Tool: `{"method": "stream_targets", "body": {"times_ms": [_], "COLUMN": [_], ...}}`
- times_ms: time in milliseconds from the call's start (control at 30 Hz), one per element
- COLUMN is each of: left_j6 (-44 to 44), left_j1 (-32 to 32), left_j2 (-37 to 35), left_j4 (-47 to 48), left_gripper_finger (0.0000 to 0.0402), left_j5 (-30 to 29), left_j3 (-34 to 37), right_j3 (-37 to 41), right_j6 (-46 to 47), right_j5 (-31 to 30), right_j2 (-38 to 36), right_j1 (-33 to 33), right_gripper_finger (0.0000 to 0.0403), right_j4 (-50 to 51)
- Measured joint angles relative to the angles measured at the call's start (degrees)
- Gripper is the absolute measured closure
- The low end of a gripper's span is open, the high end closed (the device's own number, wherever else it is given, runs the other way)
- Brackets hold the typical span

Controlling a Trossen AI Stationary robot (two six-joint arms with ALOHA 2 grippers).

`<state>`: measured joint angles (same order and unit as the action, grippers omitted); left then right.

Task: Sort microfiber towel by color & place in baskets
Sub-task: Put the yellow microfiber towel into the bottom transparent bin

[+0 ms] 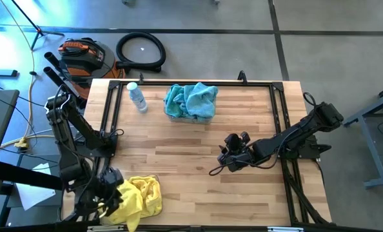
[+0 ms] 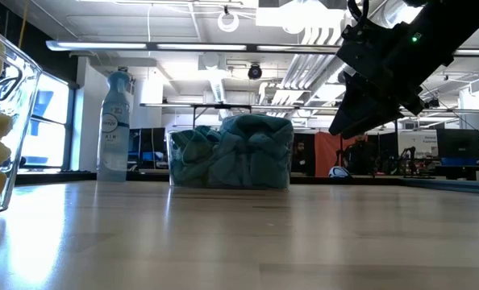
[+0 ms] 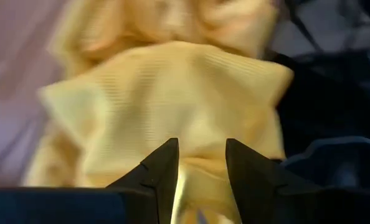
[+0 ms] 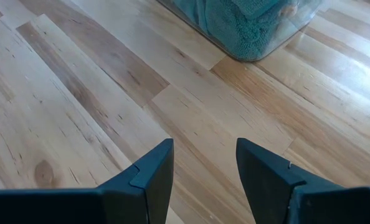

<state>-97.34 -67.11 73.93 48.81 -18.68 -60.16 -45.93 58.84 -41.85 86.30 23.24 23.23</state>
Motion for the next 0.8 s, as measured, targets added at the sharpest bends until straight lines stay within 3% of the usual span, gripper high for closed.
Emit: {"method": "stream_targets", "body": {"times_ms": [133, 300, 800], "left_j6": [-4.4, -1.7, -5.0], "left_j1": [0.0, 0.0, 0.0], "left_j2": [0.1, 1.3, 12.1], "left_j4": [2.6, -5.3, -6.7], "left_gripper_finger": [0.028, 0.028, 0.028], "left_j5": [-0.2, -1.1, 0.4], "left_j3": [0.7, 4.5, 7.8], "right_j3": [0.0, 0.0, 0.0], "right_j6": [-0.4, -0.4, -0.4], "right_j5": [0.0, 0.0, 0.0], "right_j2": [0.0, 0.0, 0.0], "right_j1": [0.0, 0.0, 0.0], "right_gripper_finger": [0.0234, 0.0234, 0.0234], "right_j4": [0.0, 0.0, 0.0]}}
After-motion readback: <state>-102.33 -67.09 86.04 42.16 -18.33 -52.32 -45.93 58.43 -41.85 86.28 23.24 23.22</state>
